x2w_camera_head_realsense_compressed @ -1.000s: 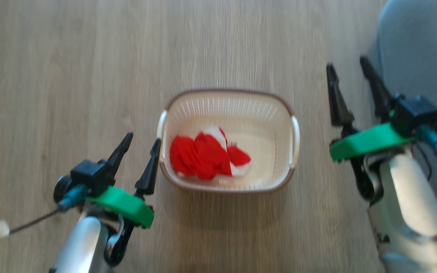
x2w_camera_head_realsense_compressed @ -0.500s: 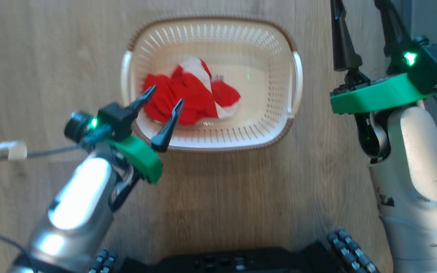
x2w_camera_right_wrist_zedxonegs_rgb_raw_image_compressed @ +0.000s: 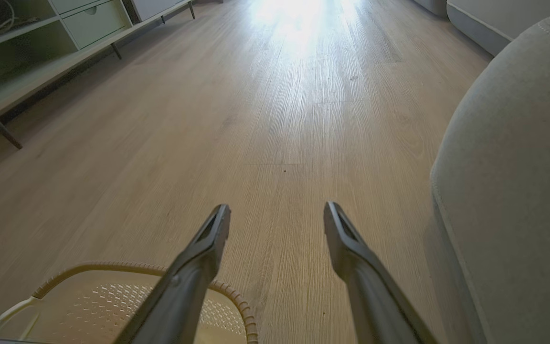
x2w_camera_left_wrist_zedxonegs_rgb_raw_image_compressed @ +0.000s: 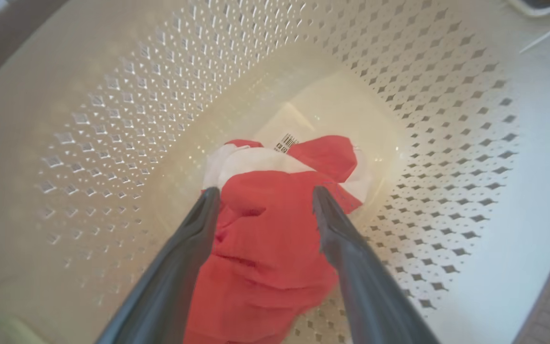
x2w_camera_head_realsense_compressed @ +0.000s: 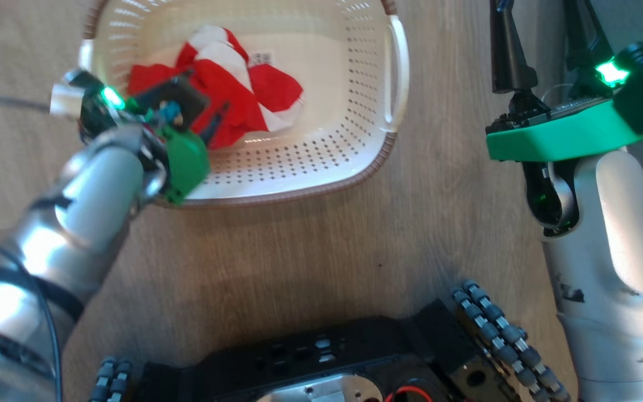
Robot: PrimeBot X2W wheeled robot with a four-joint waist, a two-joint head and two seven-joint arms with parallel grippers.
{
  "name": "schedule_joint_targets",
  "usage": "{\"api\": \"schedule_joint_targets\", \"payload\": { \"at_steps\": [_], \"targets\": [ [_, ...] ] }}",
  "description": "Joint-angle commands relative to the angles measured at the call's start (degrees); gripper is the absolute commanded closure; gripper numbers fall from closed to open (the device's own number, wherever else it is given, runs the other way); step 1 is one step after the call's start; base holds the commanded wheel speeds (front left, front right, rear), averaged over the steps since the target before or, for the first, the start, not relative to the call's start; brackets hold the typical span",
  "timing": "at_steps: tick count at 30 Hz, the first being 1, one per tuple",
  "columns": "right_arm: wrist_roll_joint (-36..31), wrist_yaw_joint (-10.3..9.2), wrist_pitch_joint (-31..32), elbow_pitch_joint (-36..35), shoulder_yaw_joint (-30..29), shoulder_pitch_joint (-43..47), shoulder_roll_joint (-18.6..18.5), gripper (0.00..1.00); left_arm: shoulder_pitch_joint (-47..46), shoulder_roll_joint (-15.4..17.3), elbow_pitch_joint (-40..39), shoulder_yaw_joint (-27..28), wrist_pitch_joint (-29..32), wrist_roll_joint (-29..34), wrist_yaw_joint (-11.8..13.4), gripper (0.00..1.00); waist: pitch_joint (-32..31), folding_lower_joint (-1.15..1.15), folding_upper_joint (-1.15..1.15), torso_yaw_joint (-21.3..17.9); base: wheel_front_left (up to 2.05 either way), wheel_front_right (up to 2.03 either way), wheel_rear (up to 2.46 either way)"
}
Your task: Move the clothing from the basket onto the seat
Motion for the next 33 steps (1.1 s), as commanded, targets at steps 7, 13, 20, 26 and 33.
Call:
{"api": "schedule_joint_targets", "payload": {
  "at_steps": [7,13,20,26,33],
  "targets": [
    [2.84,-0.02,-0.37,-2.71,2.23,1.32,0.70,0.00,-7.11,-1.04,8.49,-3.92,6.24,5.86,1.62,0.00,3.56,-0.01,0.00,-3.66,0.00,0.00,0.00],
    [4.60,-0.02,-0.37,-3.00,2.92,1.83,0.70,0.00,-9.43,-2.22,13.30,-7.14,10.71,8.11,1.27,0.00,4.36,-0.01,0.00,-5.10,0.00,0.00,0.00],
    [5.69,-0.02,-0.37,-2.98,3.23,2.18,0.70,0.00,-9.88,-3.20,16.72,-10.51,12.88,10.24,1.49,0.00,4.50,-0.01,0.00,-5.66,0.00,0.00,0.00],
    [5.73,-0.02,-0.37,-2.82,3.10,1.65,0.70,0.00,-9.70,-3.59,17.50,-10.42,11.72,9.33,1.56,1.00,4.02,-0.01,0.00,-5.56,0.00,0.00,0.00],
    [3.64,-0.02,-0.37,-1.31,1.83,1.54,0.70,0.00,-8.00,-6.32,16.58,-8.02,6.25,5.56,2.03,1.00,-1.22,-0.01,0.00,-2.94,0.00,0.00,0.00]
  ]
}}
